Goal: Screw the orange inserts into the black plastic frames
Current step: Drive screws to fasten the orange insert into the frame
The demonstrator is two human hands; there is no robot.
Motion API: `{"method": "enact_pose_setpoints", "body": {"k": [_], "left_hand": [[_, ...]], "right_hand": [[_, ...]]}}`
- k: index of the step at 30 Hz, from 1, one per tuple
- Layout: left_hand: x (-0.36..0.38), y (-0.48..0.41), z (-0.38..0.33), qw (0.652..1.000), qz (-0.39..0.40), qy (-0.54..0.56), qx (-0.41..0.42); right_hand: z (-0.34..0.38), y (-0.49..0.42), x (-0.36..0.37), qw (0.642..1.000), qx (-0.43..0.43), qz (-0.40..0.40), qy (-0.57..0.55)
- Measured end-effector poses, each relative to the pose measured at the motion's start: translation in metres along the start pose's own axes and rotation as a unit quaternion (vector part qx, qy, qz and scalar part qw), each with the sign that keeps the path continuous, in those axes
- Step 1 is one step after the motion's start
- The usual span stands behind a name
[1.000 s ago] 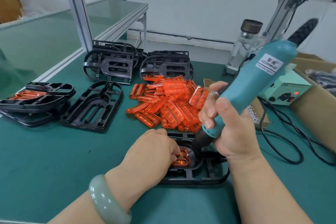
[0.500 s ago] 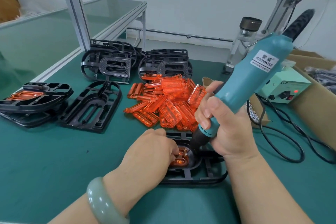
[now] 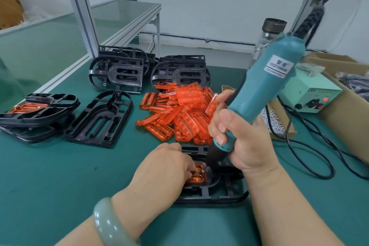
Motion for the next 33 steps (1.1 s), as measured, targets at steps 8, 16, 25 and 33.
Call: {"method": "enact_pose_setpoints", "body": {"k": [8, 16, 25, 33], "left_hand": [[0.004, 0.001, 0.005, 0.999, 0.011, 0.036, -0.031], [0.005, -0.002, 0.009, 0.997, 0.010, 0.069, -0.034], [0.008, -0.004, 0.010, 0.998, 0.018, 0.057, -0.036], [0.008, -0.004, 0.013, 0.995, 0.015, 0.083, -0.051]], "right_hand": [[0.000, -0.002, -0.003, 0.999, -0.005, 0.038, -0.017], [0.005, 0.000, -0.003, 0.999, -0.013, 0.042, -0.020], [0.003, -0.001, -0.010, 0.999, -0.002, 0.019, -0.047], [0.016, -0.003, -0.005, 0.990, -0.034, 0.055, -0.126]]}}
Point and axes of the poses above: each hand's wrist, its own y-axis away from the middle knuckle, its own x-axis out of the palm, z = x × y, the point moved 4 cm from there along -y, towards the middle knuckle, and after that the axes turned 14 degrees about -z, right-handed, at the moved point
